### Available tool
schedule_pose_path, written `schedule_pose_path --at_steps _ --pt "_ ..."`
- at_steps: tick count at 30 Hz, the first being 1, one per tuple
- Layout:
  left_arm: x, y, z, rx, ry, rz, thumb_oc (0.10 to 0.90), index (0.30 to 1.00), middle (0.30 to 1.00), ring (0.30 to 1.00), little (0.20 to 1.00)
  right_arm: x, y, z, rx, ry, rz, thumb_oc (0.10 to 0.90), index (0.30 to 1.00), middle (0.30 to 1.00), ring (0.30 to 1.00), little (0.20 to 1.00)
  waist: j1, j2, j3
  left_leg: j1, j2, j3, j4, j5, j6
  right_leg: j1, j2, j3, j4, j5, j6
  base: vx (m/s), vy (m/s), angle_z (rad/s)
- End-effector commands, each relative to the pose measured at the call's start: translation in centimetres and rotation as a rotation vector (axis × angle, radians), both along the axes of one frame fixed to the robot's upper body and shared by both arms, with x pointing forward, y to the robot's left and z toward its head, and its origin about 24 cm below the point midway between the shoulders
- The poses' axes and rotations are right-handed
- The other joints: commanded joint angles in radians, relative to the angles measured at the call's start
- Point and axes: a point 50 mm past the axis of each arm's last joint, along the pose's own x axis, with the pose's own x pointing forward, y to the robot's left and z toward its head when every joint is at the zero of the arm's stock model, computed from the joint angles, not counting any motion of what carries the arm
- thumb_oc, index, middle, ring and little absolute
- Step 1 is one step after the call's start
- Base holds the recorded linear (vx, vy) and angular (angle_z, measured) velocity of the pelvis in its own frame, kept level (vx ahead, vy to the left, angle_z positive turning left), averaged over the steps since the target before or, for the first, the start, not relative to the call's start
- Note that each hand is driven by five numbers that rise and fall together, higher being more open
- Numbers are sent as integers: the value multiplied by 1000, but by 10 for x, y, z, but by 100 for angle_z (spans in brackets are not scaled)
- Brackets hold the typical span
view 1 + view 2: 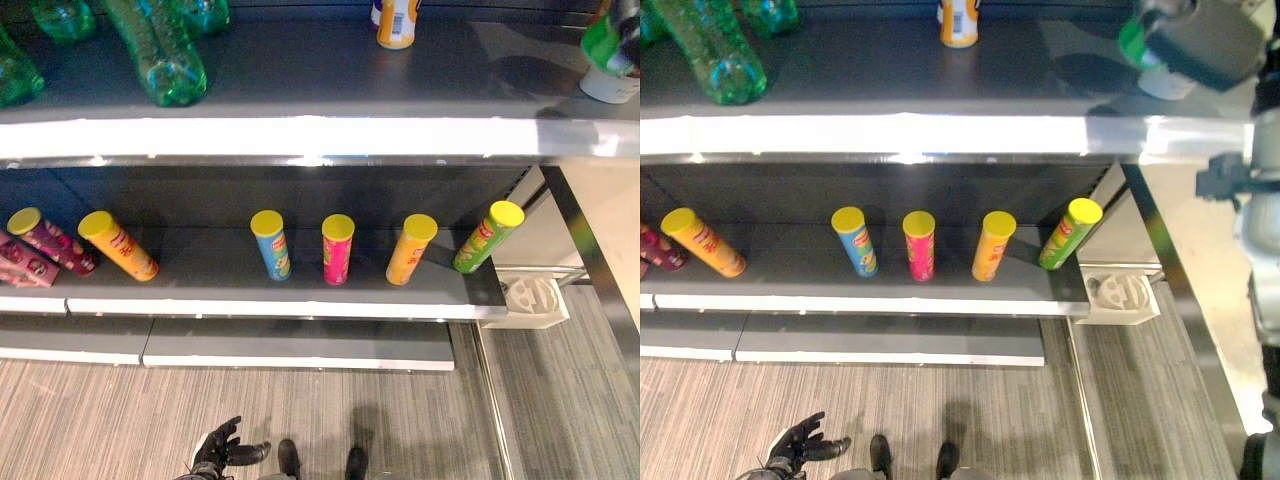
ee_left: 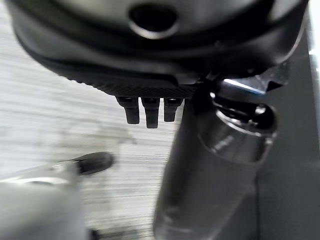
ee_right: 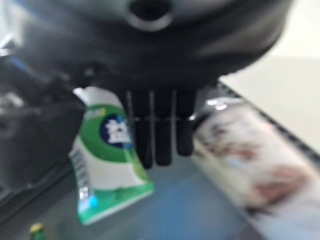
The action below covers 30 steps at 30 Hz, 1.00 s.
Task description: Put the goods on the table back onto the shelves and tidy them up.
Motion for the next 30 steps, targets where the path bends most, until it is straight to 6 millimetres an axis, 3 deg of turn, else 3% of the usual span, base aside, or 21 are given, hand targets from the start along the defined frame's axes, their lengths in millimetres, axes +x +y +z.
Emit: schedule_pose_path --at_steps 1,6,13,30 --pt "-15 13 -1 46 23 24 800 900 900 900 900 -30 19 38 -51 -211 115 400 300 300 300 300 44 15 -81 171 52 -8 -148 -38 -86 -34 -73 7 -54 32 208 8 6 25" --pt "-25 12 -7 44 74 15 800 900 900 900 900 -34 36 38 -101 -207 209 400 300 300 300 300 45 9 -87 177 50 -12 -148 -45 -85 -29 -83 -2 -54 37 215 -6 11 27" --pt "-25 12 -8 54 91 -5 800 900 900 900 900 -29 44 28 -115 -139 263 400 300 300 300 300 40 0 -92 187 47 -8 -148 -52 -82 -21 -94 -10 -54 51 221 -27 15 5" --pt "-21 7 -7 48 82 -42 800 900 900 900 900 4 44 -32 -135 201 267 400 300 300 300 300 33 -1 -84 200 58 11 -148 -56 -83 -19 -91 -3 -54 53 217 -6 -4 -4"
